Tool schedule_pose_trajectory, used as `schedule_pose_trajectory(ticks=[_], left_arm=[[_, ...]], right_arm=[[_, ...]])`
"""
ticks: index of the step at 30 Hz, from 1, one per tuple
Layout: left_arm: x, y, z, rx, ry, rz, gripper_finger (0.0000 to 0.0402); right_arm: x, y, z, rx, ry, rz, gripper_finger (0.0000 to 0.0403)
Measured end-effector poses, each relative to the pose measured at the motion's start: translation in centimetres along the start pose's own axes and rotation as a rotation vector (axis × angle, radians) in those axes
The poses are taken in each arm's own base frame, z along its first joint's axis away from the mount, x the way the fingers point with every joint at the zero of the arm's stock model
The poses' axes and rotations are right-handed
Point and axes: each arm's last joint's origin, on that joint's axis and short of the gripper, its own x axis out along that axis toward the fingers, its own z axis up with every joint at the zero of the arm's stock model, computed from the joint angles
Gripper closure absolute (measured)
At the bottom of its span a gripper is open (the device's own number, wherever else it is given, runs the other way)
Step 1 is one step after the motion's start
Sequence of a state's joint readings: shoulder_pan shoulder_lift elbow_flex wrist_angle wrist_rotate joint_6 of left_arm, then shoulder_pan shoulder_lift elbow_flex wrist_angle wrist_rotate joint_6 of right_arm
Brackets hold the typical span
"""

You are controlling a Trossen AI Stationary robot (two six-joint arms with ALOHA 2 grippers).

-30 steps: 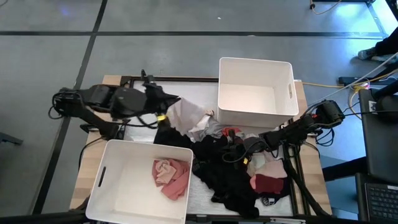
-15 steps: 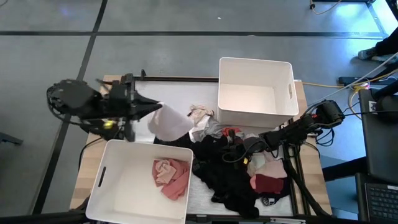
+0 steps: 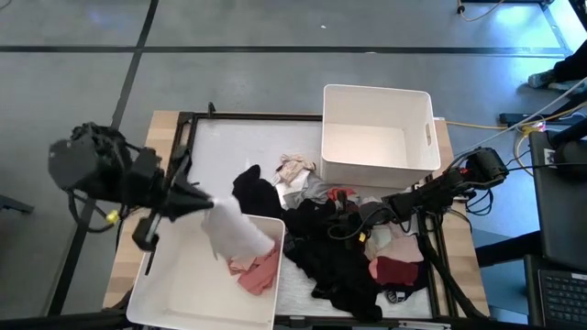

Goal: Sort clothes
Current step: Put the light pink underwear into the bottom white bin, then put the stripe sock into the bottom white bin

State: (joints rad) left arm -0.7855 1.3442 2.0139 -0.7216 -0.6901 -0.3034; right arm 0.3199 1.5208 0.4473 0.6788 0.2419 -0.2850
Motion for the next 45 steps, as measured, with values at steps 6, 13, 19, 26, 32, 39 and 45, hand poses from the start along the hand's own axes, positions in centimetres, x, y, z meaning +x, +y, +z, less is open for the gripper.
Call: schedule_pose_trajectory(ticks=[6,13,19,26,32,39,45], left_arm=[[1.3,-0.9,-2.8,0.02,0.156,0.036,0.04],[4.7,-1.2,-7.9,0.141,0.424,0.217,0.04],[8.5,-0.8,-12.1,0.206,0.596,0.395,0.04],[13.0,-0.4,-15.9,0.303,0.699,0.49,0.04],[14.7,1.1,-16.5,0.243,0.78,0.494,0.0394],[15.0,2.5,-15.6,0.171,0.8,0.513,0.0311],[15.3,4.0,-13.7,0.131,0.809,0.494,0.0237]], right_arm=[[0.0,0.0,0.0,0.0,0.0,0.0,0.0397],[0.0,0.0,0.0,0.017,0.0,0.0,0.0397],[0.0,0.0,0.0,0.018,-0.001,0.0,0.0397],[0.0,0.0,0.0,0.019,-0.002,0.0,0.0397],[0.0,0.0,0.0,0.019,-0.002,0.0,0.0397],[0.0,0.0,0.0,0.019,-0.001,0.0,0.0397],[0.0,0.0,0.0,0.019,-0.001,0.0,0.0397]])
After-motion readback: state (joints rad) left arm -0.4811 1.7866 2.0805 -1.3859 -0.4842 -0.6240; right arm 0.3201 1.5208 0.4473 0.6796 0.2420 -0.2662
